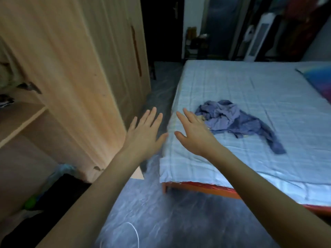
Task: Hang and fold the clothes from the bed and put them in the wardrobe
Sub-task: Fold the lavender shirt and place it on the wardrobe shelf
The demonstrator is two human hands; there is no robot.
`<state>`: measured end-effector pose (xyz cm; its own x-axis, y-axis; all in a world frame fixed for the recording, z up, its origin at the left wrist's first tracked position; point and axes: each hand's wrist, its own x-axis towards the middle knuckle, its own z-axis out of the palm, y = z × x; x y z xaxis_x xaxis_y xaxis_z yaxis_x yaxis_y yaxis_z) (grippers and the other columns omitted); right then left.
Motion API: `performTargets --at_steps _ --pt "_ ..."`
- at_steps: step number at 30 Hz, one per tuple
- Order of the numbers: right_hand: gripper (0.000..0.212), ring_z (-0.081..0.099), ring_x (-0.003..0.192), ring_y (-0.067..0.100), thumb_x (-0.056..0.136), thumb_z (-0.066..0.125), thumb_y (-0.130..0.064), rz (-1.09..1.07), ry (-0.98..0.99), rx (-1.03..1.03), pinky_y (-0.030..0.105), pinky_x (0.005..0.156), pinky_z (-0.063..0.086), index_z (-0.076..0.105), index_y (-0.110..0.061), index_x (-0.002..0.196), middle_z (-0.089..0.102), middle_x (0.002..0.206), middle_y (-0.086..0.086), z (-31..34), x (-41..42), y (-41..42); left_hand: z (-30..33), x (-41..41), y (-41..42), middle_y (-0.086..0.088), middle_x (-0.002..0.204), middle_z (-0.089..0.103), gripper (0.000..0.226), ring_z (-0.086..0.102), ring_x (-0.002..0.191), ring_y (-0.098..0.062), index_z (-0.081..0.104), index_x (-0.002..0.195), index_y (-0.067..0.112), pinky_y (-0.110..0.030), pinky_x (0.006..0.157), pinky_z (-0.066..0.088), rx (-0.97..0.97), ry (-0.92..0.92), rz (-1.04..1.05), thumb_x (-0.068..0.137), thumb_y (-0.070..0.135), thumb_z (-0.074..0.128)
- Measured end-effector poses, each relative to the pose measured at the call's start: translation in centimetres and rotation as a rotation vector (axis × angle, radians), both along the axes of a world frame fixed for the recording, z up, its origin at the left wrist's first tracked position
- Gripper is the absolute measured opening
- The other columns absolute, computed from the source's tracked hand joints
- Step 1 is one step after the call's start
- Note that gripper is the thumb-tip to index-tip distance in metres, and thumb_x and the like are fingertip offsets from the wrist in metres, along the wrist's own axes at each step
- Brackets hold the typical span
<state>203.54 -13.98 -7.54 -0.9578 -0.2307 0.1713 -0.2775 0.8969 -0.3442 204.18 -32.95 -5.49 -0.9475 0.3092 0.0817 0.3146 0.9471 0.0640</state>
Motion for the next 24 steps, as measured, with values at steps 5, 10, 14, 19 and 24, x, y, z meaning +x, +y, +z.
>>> performTargets --at_steps 5,10,14,19,24 --pt "0.067 0.021 0.144 0.031 0.093 0.053 -0.038 -0.201 -0.015 0.003 0.048 0.116 0.020 0.027 -0.015 0.151 0.019 0.160 0.011 -0.5 2.6 13.2 -0.6 -1.5 12.5 0.006 0.162 -0.012 0.069 -0.007 0.149 -0.013 0.001 0.155 0.028 -0.041 0.120 0.001 -0.009 -0.050 -0.197 0.098 0.059 0.026" --pt "0.071 0.020 0.145 0.033 0.093 0.055 -0.037 -0.363 -0.050 0.009 0.050 0.116 0.020 0.024 -0.015 0.152 0.019 0.159 0.013 -0.8 5.4 24.8 -1.6 -2.6 23.5 0.004 0.163 -0.007 0.070 -0.004 0.149 -0.014 0.007 0.155 0.025 -0.043 0.120 0.005 -0.023 -0.049 -0.335 0.098 0.056 0.031" --pt "0.075 0.025 0.143 0.036 0.085 0.043 -0.045 -0.433 -0.054 0.002 0.050 0.115 0.022 0.030 -0.011 0.150 0.024 0.157 0.017 -1.0 6.1 31.4 -2.3 -3.3 30.5 0.003 0.162 -0.008 0.070 -0.005 0.149 -0.014 0.008 0.155 0.025 -0.041 0.119 0.004 -0.028 -0.064 -0.399 0.098 0.056 0.032" --pt "0.069 0.021 0.145 0.032 0.092 0.049 -0.040 -0.419 -0.061 -0.027 0.047 0.117 0.018 0.027 -0.013 0.151 0.020 0.159 0.016 -2.2 4.4 35.5 -3.2 -4.9 34.3 0.006 0.162 -0.010 0.069 -0.006 0.149 -0.014 0.003 0.155 0.027 -0.044 0.121 0.004 -0.052 -0.112 -0.406 0.098 0.056 0.029" --pt "0.069 0.021 0.145 0.032 0.093 0.049 -0.040 -0.381 -0.098 -0.039 0.048 0.116 0.021 0.025 -0.012 0.151 0.019 0.159 0.014 -3.8 0.6 36.3 -4.4 -7.9 35.4 0.004 0.163 -0.007 0.068 -0.004 0.149 -0.014 0.007 0.155 0.025 -0.042 0.120 0.004 -0.067 -0.129 -0.375 0.099 0.054 0.031"
